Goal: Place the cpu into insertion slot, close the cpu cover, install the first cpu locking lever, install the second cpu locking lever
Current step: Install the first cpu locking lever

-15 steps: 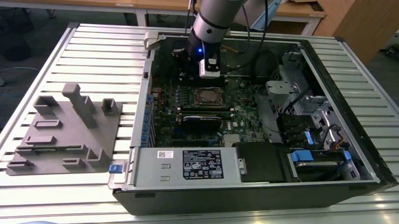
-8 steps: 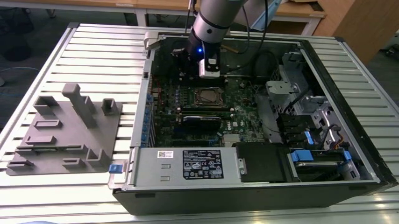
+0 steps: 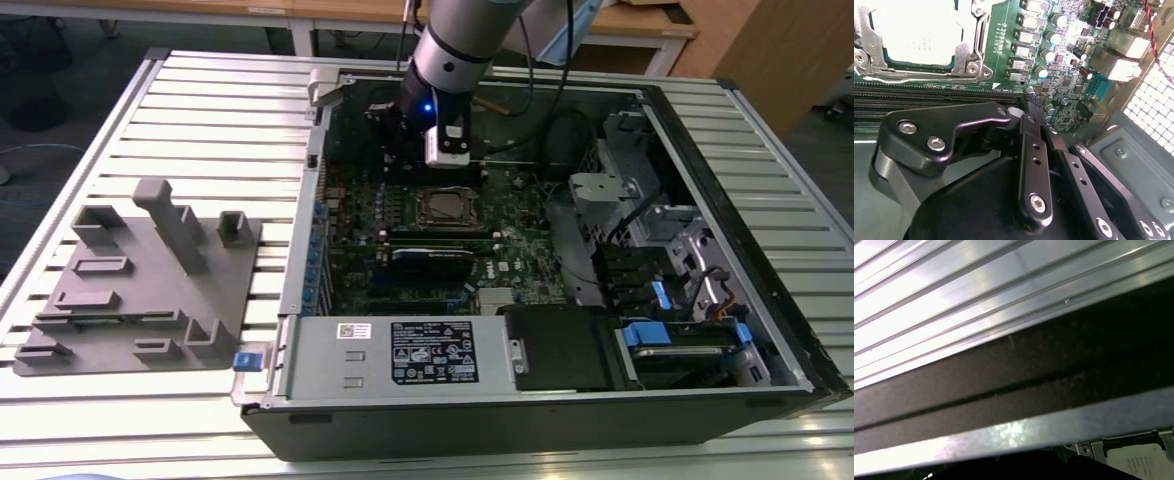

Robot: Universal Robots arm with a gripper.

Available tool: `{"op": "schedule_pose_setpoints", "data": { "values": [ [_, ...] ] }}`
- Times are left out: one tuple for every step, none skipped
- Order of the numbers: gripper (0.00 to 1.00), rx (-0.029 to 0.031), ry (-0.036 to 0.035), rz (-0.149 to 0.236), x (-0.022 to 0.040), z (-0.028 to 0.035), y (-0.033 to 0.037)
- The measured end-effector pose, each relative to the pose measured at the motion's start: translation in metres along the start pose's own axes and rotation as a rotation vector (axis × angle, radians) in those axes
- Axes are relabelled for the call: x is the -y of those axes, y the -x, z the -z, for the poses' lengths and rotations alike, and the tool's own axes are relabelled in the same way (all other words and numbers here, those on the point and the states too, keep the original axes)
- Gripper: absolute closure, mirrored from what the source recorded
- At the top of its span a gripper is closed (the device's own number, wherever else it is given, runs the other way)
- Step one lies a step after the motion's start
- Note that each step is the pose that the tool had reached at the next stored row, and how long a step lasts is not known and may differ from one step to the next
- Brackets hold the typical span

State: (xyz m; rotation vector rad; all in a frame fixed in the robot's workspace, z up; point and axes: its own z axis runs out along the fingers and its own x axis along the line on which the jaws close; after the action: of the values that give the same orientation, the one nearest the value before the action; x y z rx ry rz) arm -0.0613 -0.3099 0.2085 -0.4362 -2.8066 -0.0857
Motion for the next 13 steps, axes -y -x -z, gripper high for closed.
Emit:
{"op": "schedule_pose_setpoints", "data": {
  "values": [
    [0.89, -0.0001, 0.0, 0.0, 0.0, 0.0, 0.0],
    [0.89, 0.0003, 0.0002, 0.0, 0.0, -0.0001, 0.0],
    [0.89, 0.003, 0.0014, 0.001, 0.0001, -0.0002, -0.0003],
    [0.89, 0.0118, 0.0061, 0.003, 0.0002, -0.0004, -0.0006],
    [0.89, 0.023, 0.0108, 0.005, 0.0003, -0.0005, -0.0007],
    [0.89, 0.0358, 0.0156, 0.008, 0.0003, -0.0006, -0.0008],
    [0.89, 0.0492, 0.0196, 0.01, 0.0004, -0.0006, -0.0008],
    [0.89, 0.0641, 0.0237, 0.013, 0.0004, -0.0007, -0.0008],
    [0.89, 0.0795, 0.028, 0.017, 0.0004, -0.0007, -0.0008],
    [0.89, 0.0957, 0.032, 0.02, 0.0004, -0.0007, -0.0008],
    [0.89, 0.112, 0.0366, 0.024, 0.0004, -0.0008, -0.0008],
    [0.89, 0.1286, 0.0408, 0.028, 0.0004, -0.0008, -0.0008],
    [0.89, 0.1463, 0.0456, 0.032, 0.0004, -0.0008, -0.0008]
  ]
}}
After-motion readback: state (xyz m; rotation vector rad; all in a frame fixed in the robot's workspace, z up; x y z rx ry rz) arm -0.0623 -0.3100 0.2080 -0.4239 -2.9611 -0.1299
